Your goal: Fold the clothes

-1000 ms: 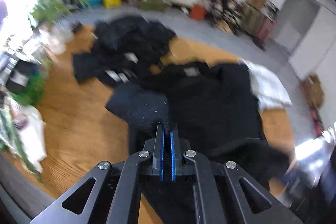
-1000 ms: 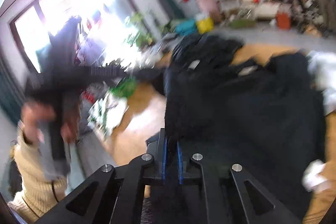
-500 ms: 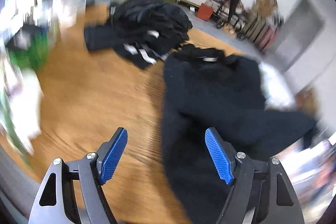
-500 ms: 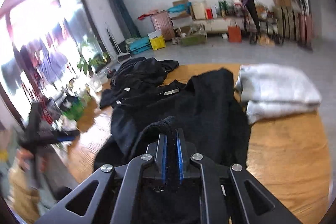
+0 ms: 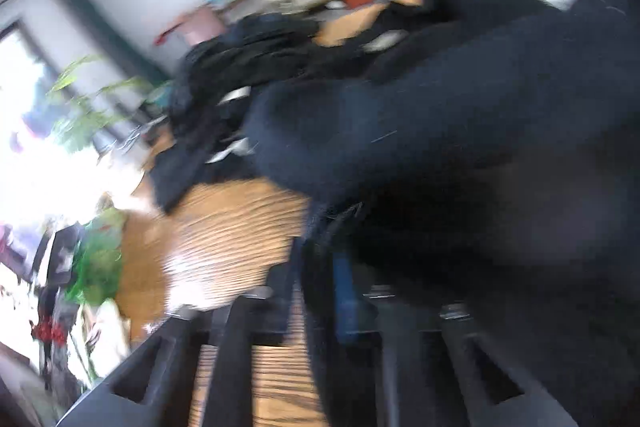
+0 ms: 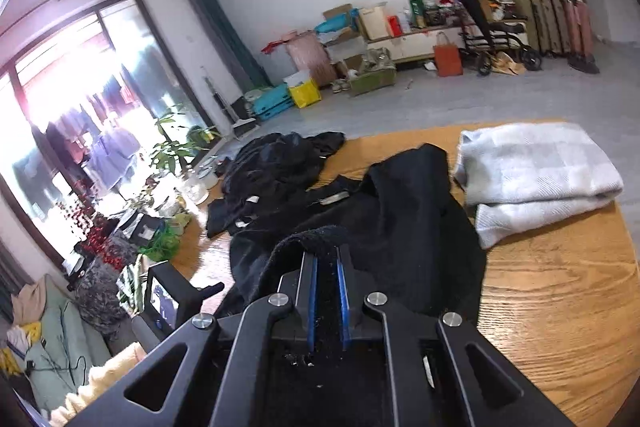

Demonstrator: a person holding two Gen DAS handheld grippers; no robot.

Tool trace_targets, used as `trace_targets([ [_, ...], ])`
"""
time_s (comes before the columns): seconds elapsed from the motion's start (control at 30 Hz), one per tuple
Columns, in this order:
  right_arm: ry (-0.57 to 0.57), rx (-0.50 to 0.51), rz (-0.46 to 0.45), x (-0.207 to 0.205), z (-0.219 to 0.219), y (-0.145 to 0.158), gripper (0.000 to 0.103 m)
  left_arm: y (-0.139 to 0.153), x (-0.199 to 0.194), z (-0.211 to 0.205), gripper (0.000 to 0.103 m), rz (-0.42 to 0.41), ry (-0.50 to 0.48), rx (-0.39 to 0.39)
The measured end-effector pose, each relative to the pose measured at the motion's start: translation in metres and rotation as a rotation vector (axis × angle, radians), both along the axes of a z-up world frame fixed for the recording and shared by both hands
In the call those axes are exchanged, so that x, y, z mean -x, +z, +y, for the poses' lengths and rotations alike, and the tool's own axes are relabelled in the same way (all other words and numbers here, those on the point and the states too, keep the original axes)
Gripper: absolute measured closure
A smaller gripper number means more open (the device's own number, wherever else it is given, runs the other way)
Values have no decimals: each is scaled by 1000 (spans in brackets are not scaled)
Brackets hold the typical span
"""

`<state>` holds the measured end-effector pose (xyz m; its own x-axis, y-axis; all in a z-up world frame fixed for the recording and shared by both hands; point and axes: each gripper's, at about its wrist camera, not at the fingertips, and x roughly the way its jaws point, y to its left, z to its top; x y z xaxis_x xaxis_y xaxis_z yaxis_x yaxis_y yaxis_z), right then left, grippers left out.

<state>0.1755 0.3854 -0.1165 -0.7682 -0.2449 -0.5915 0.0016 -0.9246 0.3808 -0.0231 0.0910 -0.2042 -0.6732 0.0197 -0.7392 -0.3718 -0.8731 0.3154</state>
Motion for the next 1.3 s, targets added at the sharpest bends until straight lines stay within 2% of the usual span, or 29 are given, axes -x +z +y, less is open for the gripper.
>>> trace_targets([
  [0.1, -33, -14, -59, 0, 11, -14, 86, 10, 9, -49, 93, -102, 125, -223],
  [0.13, -46, -35, -83, -1, 13, -20, 78, 14, 11, -68, 93, -138, 171, -298],
  [0.17, -60, -60, -99, -2, 14, -25, 65, 16, 12, -85, 93, -143, 227, -330],
  [0.27, -65, -123, -138, -3, 12, -40, 64, 23, 7, -125, 93, -109, 320, -340],
  [0.37, 38, -117, -178, 7, -17, -60, 59, 31, -2, -144, 93, -118, 339, -401],
  [0.47, 145, -110, -218, 18, -47, -80, 52, 38, -16, -136, 93, -130, 293, -426],
  [0.63, 323, -98, -284, 36, -97, -114, 51, 37, -25, -102, 93, -204, 175, -494],
  [0.77, 408, -130, -327, 53, -136, -145, 51, 35, -30, -80, 93, -218, 133, -473],
  [0.8, 417, -145, -338, 58, -143, -153, 51, 34, -29, -77, 93, -219, 127, -465],
  [0.83, 419, -158, -343, 61, -147, -158, 60, 34, -29, -75, 92, -223, 122, -457],
  [0.87, 422, -166, -344, 62, -149, -161, 75, 33, -29, -73, 92, -228, 117, -450],
  [0.93, 434, -168, -338, 64, -149, -162, 94, 33, -28, -72, 92, -225, 110, -437],
  [1.0, 447, -169, -272, 62, -141, -145, 97, 36, -25, -73, 92, -216, 105, -438],
  [1.13, 357, -225, -114, 71, -107, -94, 97, 43, -16, -70, 92, -198, 97, -459],
  [1.23, 188, -275, -71, 96, -68, -74, 96, 45, -4, -61, 92, -194, 89, -477],
  [1.3, 35, -338, -83, 118, -42, -75, 79, 44, 1, -52, 92, -187, 80, -471],
])
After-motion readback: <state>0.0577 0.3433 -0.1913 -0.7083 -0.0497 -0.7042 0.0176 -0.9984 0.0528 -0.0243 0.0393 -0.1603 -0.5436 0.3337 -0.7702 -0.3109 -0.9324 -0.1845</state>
